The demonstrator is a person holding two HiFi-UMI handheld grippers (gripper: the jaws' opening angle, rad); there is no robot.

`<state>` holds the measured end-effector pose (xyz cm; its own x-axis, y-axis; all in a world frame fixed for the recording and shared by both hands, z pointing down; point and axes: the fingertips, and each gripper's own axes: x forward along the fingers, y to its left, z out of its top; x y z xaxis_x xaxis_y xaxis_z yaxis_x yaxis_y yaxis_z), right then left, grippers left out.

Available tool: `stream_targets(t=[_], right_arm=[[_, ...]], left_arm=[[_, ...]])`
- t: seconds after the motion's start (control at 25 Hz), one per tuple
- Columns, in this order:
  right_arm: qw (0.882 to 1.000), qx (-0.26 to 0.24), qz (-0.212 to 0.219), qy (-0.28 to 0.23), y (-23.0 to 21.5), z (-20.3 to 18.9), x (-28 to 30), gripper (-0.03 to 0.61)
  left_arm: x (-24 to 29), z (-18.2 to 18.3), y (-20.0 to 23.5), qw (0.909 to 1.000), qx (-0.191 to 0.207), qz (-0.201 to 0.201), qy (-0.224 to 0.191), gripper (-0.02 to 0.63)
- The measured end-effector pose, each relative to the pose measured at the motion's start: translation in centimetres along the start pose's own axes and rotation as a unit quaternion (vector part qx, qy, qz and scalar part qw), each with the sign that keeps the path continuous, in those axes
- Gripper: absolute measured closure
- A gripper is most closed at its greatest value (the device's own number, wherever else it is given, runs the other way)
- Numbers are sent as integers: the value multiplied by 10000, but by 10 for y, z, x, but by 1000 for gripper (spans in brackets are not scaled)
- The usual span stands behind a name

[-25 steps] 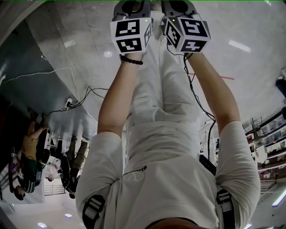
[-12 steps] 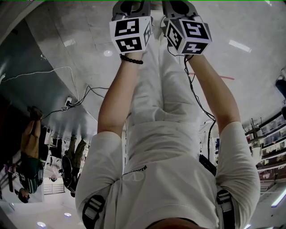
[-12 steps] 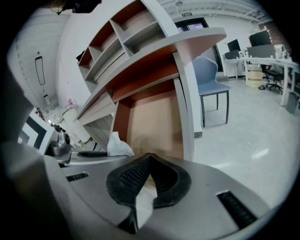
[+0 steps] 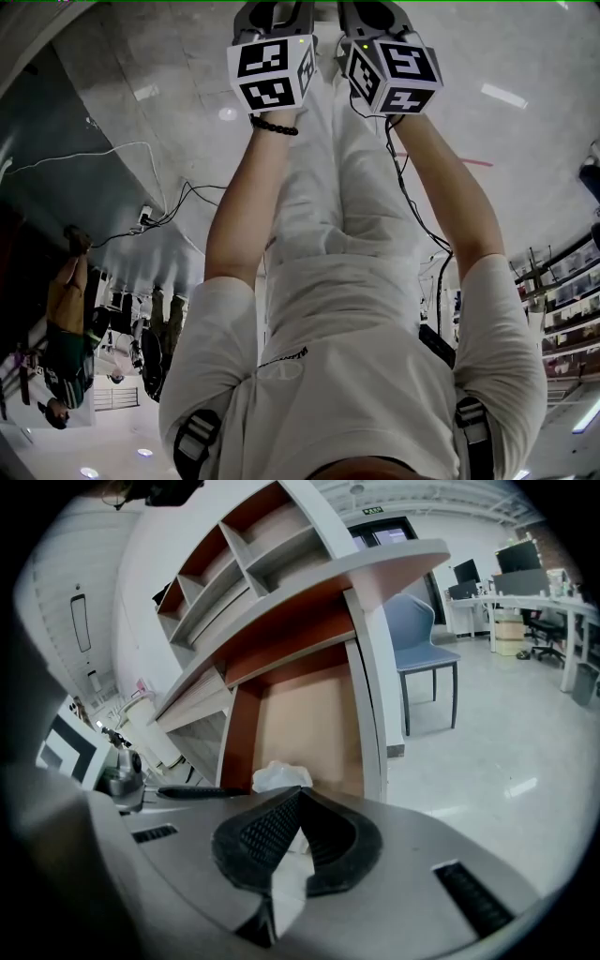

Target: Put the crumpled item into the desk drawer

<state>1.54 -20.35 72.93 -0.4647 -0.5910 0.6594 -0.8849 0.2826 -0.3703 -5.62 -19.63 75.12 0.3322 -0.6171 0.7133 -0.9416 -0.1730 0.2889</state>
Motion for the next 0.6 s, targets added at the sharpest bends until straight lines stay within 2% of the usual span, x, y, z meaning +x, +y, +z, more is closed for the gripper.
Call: stream_targets(t=[0.32,0.6], right_arm=[[10000,-4,12,-8,7,-13,3,580],[10000,17,-5,-62,0,4,-8,580]], left_arm=[[-1,-13,11,10000,-87,7,-13,462],[-7,7,4,9998,-48,40,-173,462]])
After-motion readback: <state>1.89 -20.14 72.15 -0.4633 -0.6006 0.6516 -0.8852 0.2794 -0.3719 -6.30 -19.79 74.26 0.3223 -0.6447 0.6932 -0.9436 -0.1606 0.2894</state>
